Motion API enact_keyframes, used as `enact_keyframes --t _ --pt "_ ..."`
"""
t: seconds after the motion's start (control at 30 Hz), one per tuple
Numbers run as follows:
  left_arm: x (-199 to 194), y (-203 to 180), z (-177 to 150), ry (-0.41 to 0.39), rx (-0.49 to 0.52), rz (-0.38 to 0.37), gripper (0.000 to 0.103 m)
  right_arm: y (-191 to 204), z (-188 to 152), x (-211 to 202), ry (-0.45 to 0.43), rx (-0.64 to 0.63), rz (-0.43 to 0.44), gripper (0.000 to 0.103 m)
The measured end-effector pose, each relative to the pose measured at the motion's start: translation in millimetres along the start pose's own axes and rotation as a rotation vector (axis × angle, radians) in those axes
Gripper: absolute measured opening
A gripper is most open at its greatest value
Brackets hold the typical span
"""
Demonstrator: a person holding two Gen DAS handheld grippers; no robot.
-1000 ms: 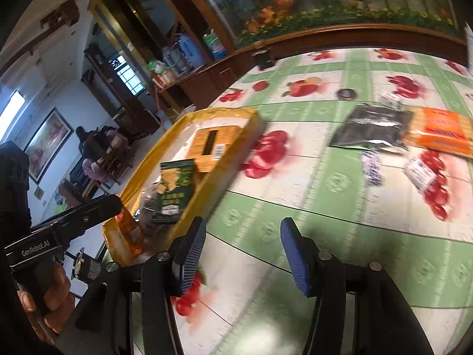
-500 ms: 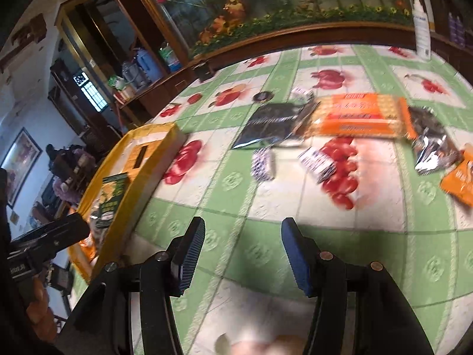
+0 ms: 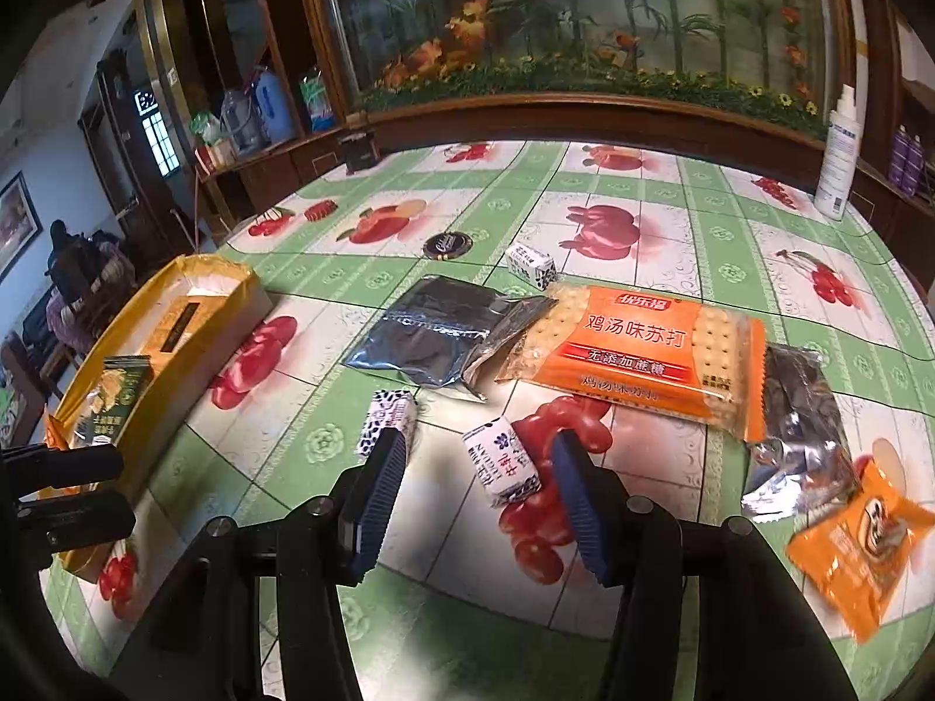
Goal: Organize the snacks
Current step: 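Grasp a white-and-blue candy with the left tool while the right tool grasps another, then carry both candies over the tray and lower them in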
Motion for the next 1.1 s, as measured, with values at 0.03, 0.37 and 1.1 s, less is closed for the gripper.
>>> enact_keyframes --t 0.03,0.37,1.1 --pt "3.2 -2.8 2.6 0.001 -0.001 0.0 0.071 -1.8 1.6 3.4 0.007 -0.002 0.002 0.054" --pt "39.5 -46.9 29.5 -0.003 0.037 0.021 0.071 -20.6 -7.3 -8.6 0.043 0.057 0.01 0.02" --pt "33.4 -71.0 11.1 -0.118 0.121 0.16 0.015 -28.8 -57.0 -112.0 -0.164 0.25 0.093 0.02"
Point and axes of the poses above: each gripper's, at about its wrist camera, not at the fingertips, and x roughly the way its jaws point, y to its left, z to its top, the point moved 1 cm from there along x, roughly the way its jaws point, and after that the axes turned 15 degrees about z, right-handed, at the moved point
